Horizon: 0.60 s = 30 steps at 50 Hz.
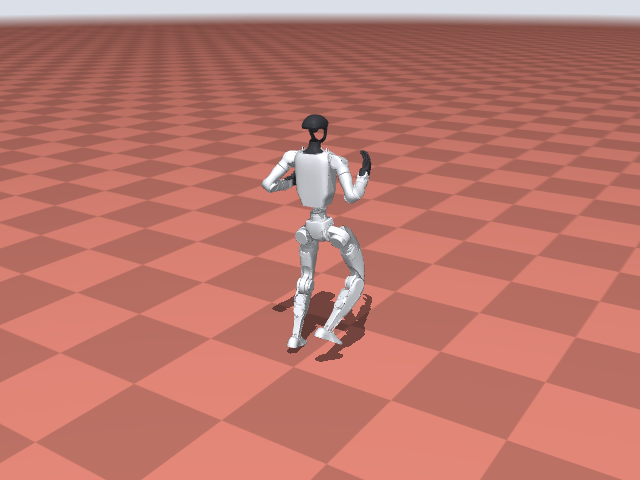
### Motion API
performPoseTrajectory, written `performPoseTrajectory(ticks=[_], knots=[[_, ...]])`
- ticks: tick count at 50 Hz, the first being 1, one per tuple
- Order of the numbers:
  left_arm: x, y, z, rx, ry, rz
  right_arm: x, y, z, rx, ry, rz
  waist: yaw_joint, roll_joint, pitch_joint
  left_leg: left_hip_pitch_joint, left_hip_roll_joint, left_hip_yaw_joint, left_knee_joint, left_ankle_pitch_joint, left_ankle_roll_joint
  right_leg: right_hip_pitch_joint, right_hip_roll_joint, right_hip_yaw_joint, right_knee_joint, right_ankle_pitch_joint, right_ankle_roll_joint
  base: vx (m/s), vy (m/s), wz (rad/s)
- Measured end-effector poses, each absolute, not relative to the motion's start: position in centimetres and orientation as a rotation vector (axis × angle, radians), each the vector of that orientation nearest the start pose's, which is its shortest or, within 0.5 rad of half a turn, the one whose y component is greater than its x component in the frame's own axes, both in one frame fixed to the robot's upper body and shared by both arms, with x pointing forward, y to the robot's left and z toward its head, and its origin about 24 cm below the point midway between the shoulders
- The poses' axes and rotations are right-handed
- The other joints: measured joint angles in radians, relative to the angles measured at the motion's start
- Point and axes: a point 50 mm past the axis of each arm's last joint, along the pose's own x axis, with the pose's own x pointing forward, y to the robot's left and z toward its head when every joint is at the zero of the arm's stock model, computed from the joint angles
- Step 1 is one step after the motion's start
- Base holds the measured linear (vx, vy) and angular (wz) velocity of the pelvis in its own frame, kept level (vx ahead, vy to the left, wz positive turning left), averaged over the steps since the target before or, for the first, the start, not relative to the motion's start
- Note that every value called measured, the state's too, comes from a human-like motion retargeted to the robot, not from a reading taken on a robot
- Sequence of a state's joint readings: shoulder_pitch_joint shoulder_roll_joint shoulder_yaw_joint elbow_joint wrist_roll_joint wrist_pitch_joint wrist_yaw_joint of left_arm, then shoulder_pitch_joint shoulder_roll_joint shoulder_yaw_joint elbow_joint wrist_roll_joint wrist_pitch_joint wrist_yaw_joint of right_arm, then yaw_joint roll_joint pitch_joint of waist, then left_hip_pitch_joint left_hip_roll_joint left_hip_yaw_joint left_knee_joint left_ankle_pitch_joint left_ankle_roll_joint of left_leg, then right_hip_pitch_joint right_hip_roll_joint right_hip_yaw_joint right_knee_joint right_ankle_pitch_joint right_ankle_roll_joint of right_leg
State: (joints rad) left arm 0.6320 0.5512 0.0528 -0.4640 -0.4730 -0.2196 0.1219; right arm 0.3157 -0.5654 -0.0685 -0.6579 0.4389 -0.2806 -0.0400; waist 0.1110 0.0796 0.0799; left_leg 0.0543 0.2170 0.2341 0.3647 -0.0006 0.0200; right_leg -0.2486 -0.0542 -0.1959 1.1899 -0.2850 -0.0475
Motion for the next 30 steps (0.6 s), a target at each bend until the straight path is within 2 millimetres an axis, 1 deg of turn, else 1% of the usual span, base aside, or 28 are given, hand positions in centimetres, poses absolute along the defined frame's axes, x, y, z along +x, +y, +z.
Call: performPoseTrajectory(ticks=[2, 3, 4, 5, 6, 7, 8, 10, 11, 12, 13, 15, 16, 17, 18, 19, 20, 21, 22, 23, 25, 27, 28, 29, 30], knots=[[16.6, 22.9, 9.4, 0.069, -0.189, 0.076, 16.9, -20.6, 16.2, -0.086, -0.534, 0.151, -0.065, 0.04, 0.013, 0.06, 0.022, -0.016, -0.124, -0.212, -0.003, -0.27, 0.002, -0.032, 0.51, -0.111, 0.02, -0.18, 0.21, 0.41], [18.3, 22.1, 10.4, 0.067, -0.279, 0.071, 17.0, -20.9, 15.7, -0.089, -0.51, 0.138, -0.098, 0.051, 0.028, 0.063, 0.024, -0.031, -0.143, -0.332, 0.003, -0.392, -0.009, -0.043, 0.719, -0.161, 0.026, -0.27, 0.2, 0.65], [20.3, 21.2, 11.9, 0.055, -0.385, 0.076, 17.1, -21.3, 14.8, -0.087, -0.472, 0.108, -0.138, 0.049, 0.058, 0.043, 0.015, -0.057, -0.115, -0.428, 0.031, -0.496, -0.028, -0.045, 0.888, -0.191, 0.045, -0.3, 0.18, 0.94], [22.3, 20.1, 13.9, 0.033, -0.499, 0.083, 17.2, -21.9, 13.8, -0.083, -0.427, 0.07, -0.183, 0.041, 0.095, 0.012, 0.002, -0.088, -0.065, -0.513, 0.07, -0.591, -0.05, -0.043, 1.037, -0.213, 0.071, -0.29, 0.12, 1.46], [24.1, 19.0, 16.6, 0.031, -0.631, 0.084, 17.1, -22.8, 12.1, -0.07, -0.353, 0.01, -0.229, 0.035, 0.135, -0.066, -0.006, -0.139, 0.067, -0.571, 0.106, -0.652, -0.058, -0.044, 1.116, -0.233, 0.098, -0.26, 0.08, 1.7], [25.4, 17.7, 19.5, 0.031, -0.763, 0.078, 16.6, -23.7, 10.6, -0.066, -0.278, -0.044, -0.266, 0.033, 0.167, -0.139, -0.011, -0.183, 0.183, -0.615, 0.129, -0.707, -0.06, -0.046, 1.174, -0.247, 0.12, -0.19, 0.05, 1.63], [26.2, 16.5, 22.7, 0.042, -0.895, 0.059, 15.8, -24.7, 9.1, -0.077, -0.199, -0.083, -0.285, 0.041, 0.183, -0.203, -0.009, -0.213, 0.27, -0.628, 0.125, -0.75, -0.054, -0.05, 1.191, -0.247, 0.131, -0.09, 0.06, 1.01], [26.1, 14.5, 28.1, 0.06, -1.123, 0.015, 13.6, -26.2, 7.8, -0.123, -0.08, -0.093, -0.283, 0.056, 0.156, -0.244, -0.014, -0.21, 0.272, -0.6, 0.113, -0.808, -0.058, -0.033, 1.148, -0.197, 0.116, 0.08, 0.06, 0.05], [25.6, 14.2, 29.4, 0.053, -1.185, 0.005, 12.7, -26.5, 8.0, -0.142, -0.047, -0.065, -0.287, 0.06, 0.108, -0.222, -0.025, -0.185, 0.19, -0.548, 0.114, -0.805, -0.07, -0.019, 1.078, -0.155, 0.096, 0.21, 0.04, -0.43], [25.1, 14.0, 30.2, 0.041, -1.23, -0.001, 11.9, -26.8, 8.2, -0.157, -0.015, -0.036, -0.301, 0.067, 0.06, -0.198, -0.033, -0.166, 0.107, -0.484, 0.111, -0.785, -0.08, -0.011, 0.993, -0.111, 0.079, 0.28, -0.01, -0.26], [24.7, 14.2, 30.2, 0.018, -1.241, 0.002, 11.3, -27.0, 8.6, -0.168, 0.012, -0.007, -0.331, 0.079, 0.009, -0.171, -0.037, -0.159, 0.021, -0.396, 0.098, -0.732, -0.087, -0.016, 0.877, -0.067, 0.069, 0.3, -0.05, 0.31], [24.4, 14.7, 29.3, -0.016, -1.211, 0.005, 10.2, -27.5, 9.0, -0.191, 0.069, 0.025, -0.407, 0.109, -0.054, -0.113, -0.032, -0.193, -0.116, -0.181, 0.036, -0.533, -0.081, -0.057, 0.569, 0.031, 0.077, 0.3, -0.11, 1.14], [24.5, 14.8, 28.6, -0.016, -1.176, -0.009, 9.6, -27.6, 8.9, -0.195, 0.1, 0.023, -0.434, 0.111, -0.056, -0.073, -0.03, -0.224, -0.161, -0.075, 0.001, -0.388, -0.056, -0.074, 0.366, 0.085, 0.099, 0.27, -0.12, 1.57], [24.6, 15.0, 27.9, -0.016, -1.139, -0.025, 9.1, -27.7, 8.7, -0.194, 0.129, 0.021, -0.452, 0.105, -0.055, -0.04, -0.037, -0.249, -0.186, 0.008, -0.022, -0.243, -0.028, -0.075, 0.149, 0.143, 0.124, 0.24, -0.11, 1.5], [24.6, 15.2, 27.1, -0.016, -1.096, -0.047, 8.7, -27.7, 8.3, -0.184, 0.153, 0.017, -0.454, 0.081, -0.049, -0.019, -0.06, -0.261, -0.171, 0.046, -0.021, -0.095, 0.006, -0.047, -0.092, 0.209, 0.153, 0.19, -0.12, 1.08], [24.4, 15.5, 26.2, -0.027, -1.054, -0.07, 8.8, -27.4, 7.8, -0.171, 0.167, 0.025, -0.442, 0.033, -0.048, -0.038, -0.111, -0.248, -0.074, 0.022, 0.011, 0.043, 0.012, 0.013, -0.345, 0.293, 0.183, 0.14, -0.14, 0.58], [24.2, 15.8, 25.4, -0.044, -1.013, -0.091, 9.1, -27.1, 7.3, -0.158, 0.176, 0.04, -0.421, -0.027, -0.048, -0.077, -0.175, -0.221, 0.065, -0.034, 0.059, 0.176, 0.005, 0.088, -0.602, 0.386, 0.212, 0.06, -0.14, -0.05], [24.0, 16.1, 24.5, -0.079, -0.975, -0.099, 10.0, -26.7, 7.0, -0.159, 0.163, 0.059, -0.389, -0.088, -0.057, -0.194, -0.229, -0.16, 0.31, -0.121, 0.101, 0.247, -0.044, 0.152, -0.775, 0.438, 0.221, 0.0, -0.14, -0.47], [23.7, 16.5, 23.7, -0.116, -0.936, -0.102, 11.0, -26.4, 6.8, -0.164, 0.144, 0.073, -0.353, -0.138, -0.055, -0.308, -0.265, -0.104, 0.556, -0.204, 0.134, 0.31, -0.086, 0.198, -0.913, 0.446, 0.218, -0.06, -0.12, -0.85], [23.4, 17.0, 22.8, -0.156, -0.893, -0.095, 12.2, -26.1, 6.9, -0.175, 0.111, 0.076, -0.312, -0.167, -0.033, -0.417, -0.264, -0.056, 0.802, -0.278, 0.151, 0.359, -0.113, 0.21, -0.981, 0.367, 0.19, -0.09, -0.1, -1.03], [23.0, 18.2, 20.8, -0.192, -0.787, -0.067, 14.6, -25.7, 7.6, -0.174, 0.01, 0.039, -0.212, -0.194, 0.032, -0.621, -0.23, -0.002, 1.257, -0.41, 0.162, 0.433, -0.138, 0.196, -1.045, 0.107, 0.129, -0.14, -0.08, -1.25], [22.2, 20.1, 17.4, -0.18, -0.634, 0.031, 17.9, -25.2, 9.9, -0.139, -0.188, -0.034, -0.123, -0.176, 0.12, -0.814, -0.185, -0.011, 1.621, -0.5, 0.126, 0.45, -0.118, 0.214, -1.04, -0.091, 0.064, -0.23, -0.06, -1.35], [21.4, 21.5, 15.1, -0.188, -0.53, 0.109, 19.8, -24.7, 11.9, -0.122, -0.318, -0.058, -0.094, -0.154, 0.174, -0.891, -0.17, -0.035, 1.755, -0.532, 0.092, 0.441, -0.094, 0.243, -0.999, -0.159, 0.018, -0.28, -0.04, -1.42], [20.1, 22.9, 12.6, -0.211, -0.416, 0.188, 21.6, -23.9, 14.5, -0.103, -0.463, -0.059, -0.077, -0.134, 0.222, -0.95, -0.163, -0.059, 1.847, -0.559, 0.062, 0.407, -0.069, 0.275, -0.911, -0.212, -0.022, -0.28, -0.01, -1.46], [18.3, 24.3, 10.2, -0.239, -0.3, 0.272, 23.0, -23.0, 17.6, -0.082, -0.616, -0.048, -0.066, -0.115, 0.267, -0.999, -0.159, -0.084, 1.918, -0.583, 0.035, 0.36, -0.043, 0.308, -0.8, -0.258, -0.06, -0.21, 0.01, -1.15]])
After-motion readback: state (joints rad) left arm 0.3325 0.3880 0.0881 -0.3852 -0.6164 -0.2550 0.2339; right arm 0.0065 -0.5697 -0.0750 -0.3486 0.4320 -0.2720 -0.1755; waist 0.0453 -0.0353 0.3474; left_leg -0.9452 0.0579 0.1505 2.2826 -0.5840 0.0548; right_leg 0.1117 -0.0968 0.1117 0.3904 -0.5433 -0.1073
